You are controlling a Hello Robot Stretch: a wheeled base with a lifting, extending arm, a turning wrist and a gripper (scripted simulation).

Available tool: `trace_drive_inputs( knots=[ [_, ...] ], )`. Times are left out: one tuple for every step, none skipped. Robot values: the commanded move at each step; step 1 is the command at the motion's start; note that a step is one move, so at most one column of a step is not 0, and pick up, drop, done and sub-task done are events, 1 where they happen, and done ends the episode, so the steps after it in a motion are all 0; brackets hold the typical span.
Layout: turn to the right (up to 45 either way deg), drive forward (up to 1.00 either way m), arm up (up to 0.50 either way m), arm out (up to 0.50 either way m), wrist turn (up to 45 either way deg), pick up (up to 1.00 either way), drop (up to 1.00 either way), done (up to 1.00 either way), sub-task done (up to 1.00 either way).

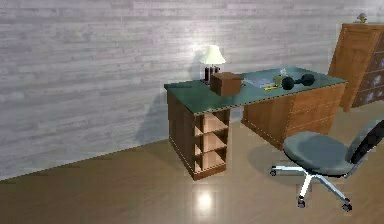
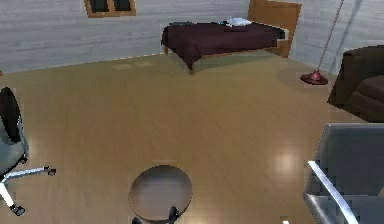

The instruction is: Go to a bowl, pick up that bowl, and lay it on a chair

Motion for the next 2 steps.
trace_drive_inputs(
  knots=[
    [-15.0,0.0,0.0,0.0,0.0,0.0,0.0,0.0,0.0],
    [0.0,0.05,0.0,0.0,0.0,0.0,0.0,0.0,0.0]
  ],
)
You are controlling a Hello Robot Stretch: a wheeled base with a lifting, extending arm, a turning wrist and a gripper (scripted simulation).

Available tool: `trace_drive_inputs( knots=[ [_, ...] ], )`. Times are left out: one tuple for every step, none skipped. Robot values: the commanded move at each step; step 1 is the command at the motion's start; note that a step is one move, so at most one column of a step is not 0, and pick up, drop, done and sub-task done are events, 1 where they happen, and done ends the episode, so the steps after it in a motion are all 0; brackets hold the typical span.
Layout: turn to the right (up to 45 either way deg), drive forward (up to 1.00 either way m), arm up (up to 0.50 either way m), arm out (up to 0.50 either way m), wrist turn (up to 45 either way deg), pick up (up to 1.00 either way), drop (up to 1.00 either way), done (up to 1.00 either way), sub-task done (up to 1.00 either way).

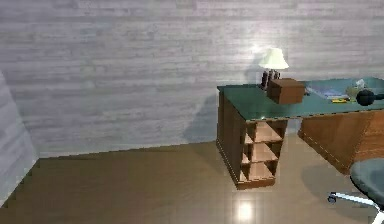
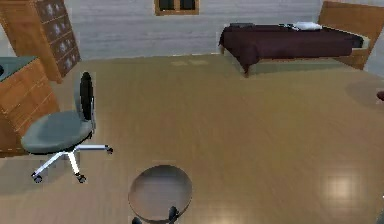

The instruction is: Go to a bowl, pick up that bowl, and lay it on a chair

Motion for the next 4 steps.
trace_drive_inputs(
  knots=[
    [45.0,0.0,0.0,0.0,0.0,0.0,0.0,0.0,0.0],
    [6.0,0.0,0.0,0.0,0.0,0.0,0.0,0.0,0.0],
    [0.0,0.8,0.0,0.0,0.0,0.0,0.0,0.0,0.0],
    [36.0,0.0,0.0,0.0,0.0,0.0,0.0,0.0,0.0]
  ],
)
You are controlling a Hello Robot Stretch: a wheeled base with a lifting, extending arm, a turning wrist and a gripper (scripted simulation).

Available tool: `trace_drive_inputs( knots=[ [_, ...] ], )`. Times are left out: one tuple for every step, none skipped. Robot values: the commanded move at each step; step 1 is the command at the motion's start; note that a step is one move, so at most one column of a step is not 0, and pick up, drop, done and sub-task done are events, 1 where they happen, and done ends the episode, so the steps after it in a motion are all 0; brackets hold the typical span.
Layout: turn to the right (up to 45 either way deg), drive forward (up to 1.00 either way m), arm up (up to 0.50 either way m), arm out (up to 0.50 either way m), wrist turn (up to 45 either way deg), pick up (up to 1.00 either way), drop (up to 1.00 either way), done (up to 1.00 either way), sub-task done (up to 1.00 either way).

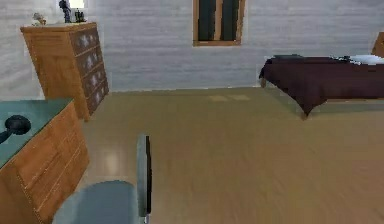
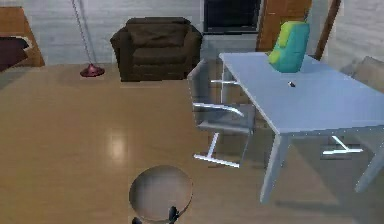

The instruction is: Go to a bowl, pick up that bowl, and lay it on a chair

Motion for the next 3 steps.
trace_drive_inputs(
  knots=[
    [-30.0,0.0,0.0,0.0,0.0,0.0,0.0,0.0,0.0],
    [24.0,0.0,0.0,0.0,0.0,0.0,0.0,0.0,0.0],
    [-24.0,0.0,0.0,0.0,0.0,0.0,0.0,0.0,0.0]
  ],
)
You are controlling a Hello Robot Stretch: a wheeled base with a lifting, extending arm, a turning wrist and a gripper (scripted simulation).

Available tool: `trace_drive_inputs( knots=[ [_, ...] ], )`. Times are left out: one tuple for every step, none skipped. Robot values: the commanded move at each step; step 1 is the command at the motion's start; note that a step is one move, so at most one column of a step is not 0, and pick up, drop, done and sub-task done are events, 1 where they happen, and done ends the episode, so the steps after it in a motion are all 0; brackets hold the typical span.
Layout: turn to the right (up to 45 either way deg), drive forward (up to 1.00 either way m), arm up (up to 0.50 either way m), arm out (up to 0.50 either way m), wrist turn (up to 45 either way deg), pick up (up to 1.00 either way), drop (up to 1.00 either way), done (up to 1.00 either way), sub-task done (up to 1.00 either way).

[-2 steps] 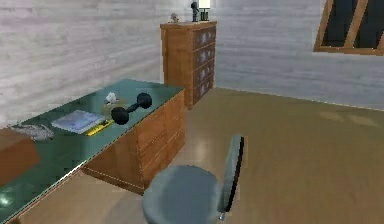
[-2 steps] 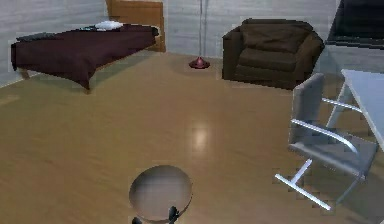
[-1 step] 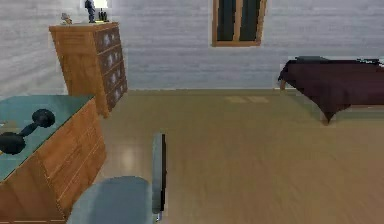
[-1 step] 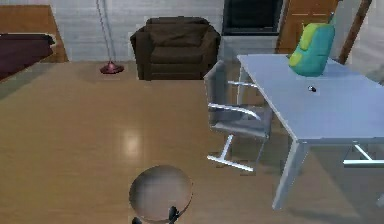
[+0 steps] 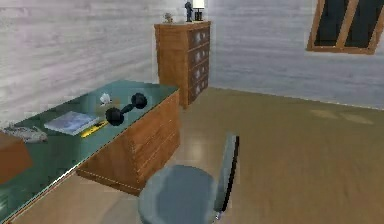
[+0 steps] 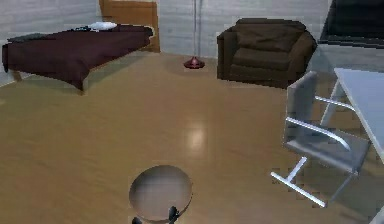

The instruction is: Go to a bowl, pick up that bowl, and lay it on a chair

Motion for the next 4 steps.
trace_drive_inputs(
  knots=[
    [21.0,0.0,0.0,0.0,0.0,0.0,0.0,0.0,0.0],
    [-45.0,0.0,0.0,0.0,0.0,0.0,0.0,0.0,0.0],
    [-9.0,0.0,0.0,0.0,0.0,0.0,0.0,0.0,0.0],
    [0.0,0.7,0.0,0.0,0.0,0.0,0.0,0.0,0.0]
  ],
)
